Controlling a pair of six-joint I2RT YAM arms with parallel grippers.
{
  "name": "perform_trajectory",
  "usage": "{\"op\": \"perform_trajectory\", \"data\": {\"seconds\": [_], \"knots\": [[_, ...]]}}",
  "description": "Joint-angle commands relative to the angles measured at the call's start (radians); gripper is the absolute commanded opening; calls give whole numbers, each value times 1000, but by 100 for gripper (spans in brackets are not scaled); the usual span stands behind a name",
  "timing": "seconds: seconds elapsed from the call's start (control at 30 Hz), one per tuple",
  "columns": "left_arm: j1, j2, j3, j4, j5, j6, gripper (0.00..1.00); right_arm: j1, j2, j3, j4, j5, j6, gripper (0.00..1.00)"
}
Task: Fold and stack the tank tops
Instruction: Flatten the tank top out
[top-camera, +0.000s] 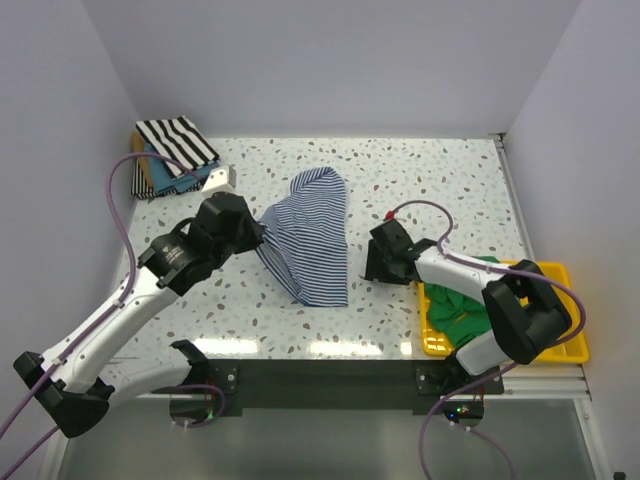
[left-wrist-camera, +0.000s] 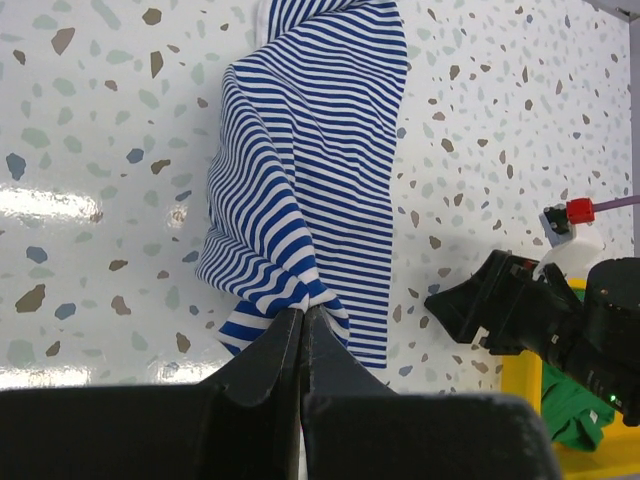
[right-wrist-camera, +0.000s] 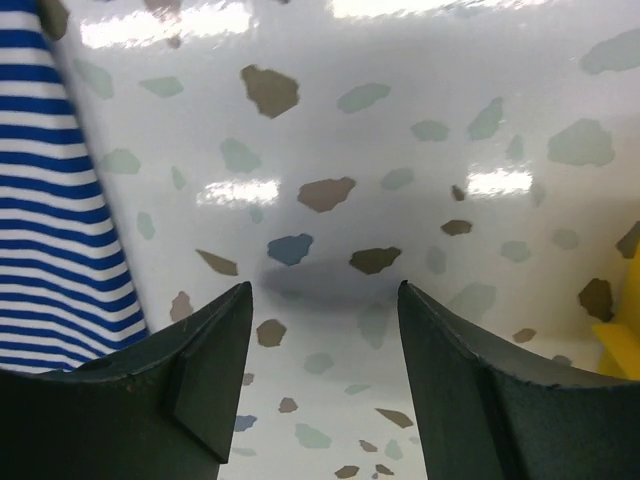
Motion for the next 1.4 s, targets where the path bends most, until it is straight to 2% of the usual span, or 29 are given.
{"op": "perform_trajectory", "data": {"seconds": [0.0, 0.17, 0.33, 0.6, 0.7, 0.73, 0.8, 0.83, 0.9, 1.03, 1.17, 1.23, 1.37], "knots": [[4, -7, -9, 37, 28, -14, 0, 69, -40, -25, 37, -28, 61, 63], [4, 3, -6, 42, 34, -11, 0, 166, -60, -63, 83, -48, 125, 61], [4, 6, -4, 46, 37, -6, 0, 207, -43, -89, 126, -67, 168, 60], [4, 3, -8, 48, 40, -3, 0, 282, 51, -56, 155, -68, 204, 56], [4, -1, -9, 48, 43, -5, 0, 287, 71, -46, 157, -61, 208, 41], [4, -1, -11, 49, 43, -3, 0, 289, 74, -45, 155, -54, 211, 31], [4, -5, -11, 51, 48, -3, 0, 290, 80, -34, 146, -53, 208, 20], [3, -8, -9, 54, 51, -2, 0, 287, 78, -29, 139, -48, 204, 10], [4, -11, 2, 54, 45, 8, 0, 289, 65, 4, 48, 11, 188, 0], [20, -8, 64, 39, 31, 23, 0, 249, -70, 107, -169, 181, 118, 0], [55, -10, 107, 28, 28, 31, 0, 61, -214, 225, -340, 239, -25, 0], [78, -25, 123, 31, 15, 31, 0, -15, -245, 271, -384, 286, -68, 0], [101, -42, 138, 59, 14, 18, 0, -47, -248, 406, -502, 366, -138, 0]]}}
